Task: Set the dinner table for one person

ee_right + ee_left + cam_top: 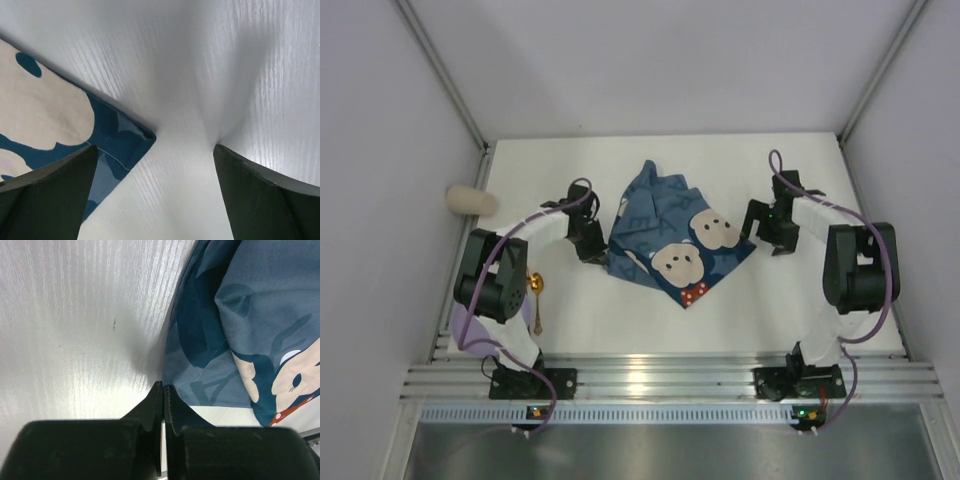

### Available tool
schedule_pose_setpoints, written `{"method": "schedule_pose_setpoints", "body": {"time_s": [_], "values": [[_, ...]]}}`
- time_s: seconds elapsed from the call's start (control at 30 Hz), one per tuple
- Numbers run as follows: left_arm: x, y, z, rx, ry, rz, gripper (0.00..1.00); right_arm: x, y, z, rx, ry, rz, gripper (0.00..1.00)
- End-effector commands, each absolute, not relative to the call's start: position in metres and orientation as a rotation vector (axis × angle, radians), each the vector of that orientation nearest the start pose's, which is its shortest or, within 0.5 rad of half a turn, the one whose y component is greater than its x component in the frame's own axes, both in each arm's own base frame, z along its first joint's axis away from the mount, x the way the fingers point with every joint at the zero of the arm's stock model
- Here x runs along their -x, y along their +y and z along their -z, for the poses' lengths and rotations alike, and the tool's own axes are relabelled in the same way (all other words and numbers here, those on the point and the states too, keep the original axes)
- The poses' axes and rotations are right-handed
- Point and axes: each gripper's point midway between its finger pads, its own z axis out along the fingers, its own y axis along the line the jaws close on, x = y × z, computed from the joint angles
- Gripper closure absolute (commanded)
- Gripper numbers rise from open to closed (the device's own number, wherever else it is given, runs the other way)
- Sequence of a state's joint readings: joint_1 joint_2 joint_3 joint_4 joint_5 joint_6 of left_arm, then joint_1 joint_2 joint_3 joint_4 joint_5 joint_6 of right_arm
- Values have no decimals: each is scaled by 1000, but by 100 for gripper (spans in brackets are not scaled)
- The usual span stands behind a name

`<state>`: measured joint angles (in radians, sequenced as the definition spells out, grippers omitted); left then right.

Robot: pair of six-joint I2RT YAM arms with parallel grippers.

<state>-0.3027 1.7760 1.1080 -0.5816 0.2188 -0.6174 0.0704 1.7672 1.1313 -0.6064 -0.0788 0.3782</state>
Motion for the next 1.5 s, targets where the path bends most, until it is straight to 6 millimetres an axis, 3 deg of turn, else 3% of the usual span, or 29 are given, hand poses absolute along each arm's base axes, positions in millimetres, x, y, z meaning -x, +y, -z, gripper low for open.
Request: {"method": "schedule_pose_setpoints", "body": {"time_s": [0.0,0.3,0.4,0.47,0.5,0.53,0.6,0.63,0.67,0.8,0.9,0.97,1.0,1.03,1.1,1.13,1.23,1.27,1.3,1.33,1.4,1.47], "values": [[-322,-165,-41,375,2862,507,100,-373,62,-33,-414,2730,-272,0],[-332,-167,-38,368,2873,497,100,-372,114,-23,-347,2764,-478,4],[-336,-169,-36,370,2874,500,100,-360,133,-18,-317,2790,-563,15],[-337,-170,-34,380,2875,507,100,-351,145,-13,-288,2806,-598,37],[-337,-171,-33,382,2879,512,100,-349,147,-12,-278,2811,-599,37],[-337,-172,-33,384,2878,516,100,-346,150,-8,-260,2825,-597,55],[-338,-173,-31,395,2881,519,100,-344,152,-4,-255,2842,-600,70],[-339,-173,-30,399,2881,522,100,-344,150,-1,-253,2855,-585,88],[-339,-172,-29,405,2883,515,100,-345,149,-1,-244,2857,-574,97],[-338,-164,-26,458,2884,457,100,-363,146,-18,-224,2825,-552,100],[-340,-152,-28,510,2869,403,100,-374,130,-32,-260,2800,-506,100],[-344,-140,-32,556,2845,336,100,-380,102,-41,-356,2768,-431,100],[-345,-136,-39,571,2826,318,100,-374,87,-41,-416,2780,-386,100],[-349,-128,-44,613,2804,283,100,-375,61,-48,-523,2740,-339,100],[-349,-103,-59,680,2736,139,100,-356,27,-41,-676,2739,-285,100],[-349,-92,-64,744,2701,97,100,-351,1,-47,-782,2691,-251,100],[-334,-59,-87,887,2586,-47,100,-316,-37,-46,-974,2652,-164,100],[-330,-53,-104,912,2527,-44,100,-307,-40,-46,-1007,2650,-150,100],[-324,-40,-110,945,2476,-115,100,-293,-41,-40,-1035,2663,-139,100],[-308,-34,-108,1017,2462,-149,100,-289,-40,-48,-1040,2630,-133,100],[-292,-29,-123,1070,2393,-119,100,-276,-30,-43,-1054,2641,-187,100],[-272,-32,-114,1139,2397,-80,100,-267,-15,-42,-1060,2661,-271,100]]}}
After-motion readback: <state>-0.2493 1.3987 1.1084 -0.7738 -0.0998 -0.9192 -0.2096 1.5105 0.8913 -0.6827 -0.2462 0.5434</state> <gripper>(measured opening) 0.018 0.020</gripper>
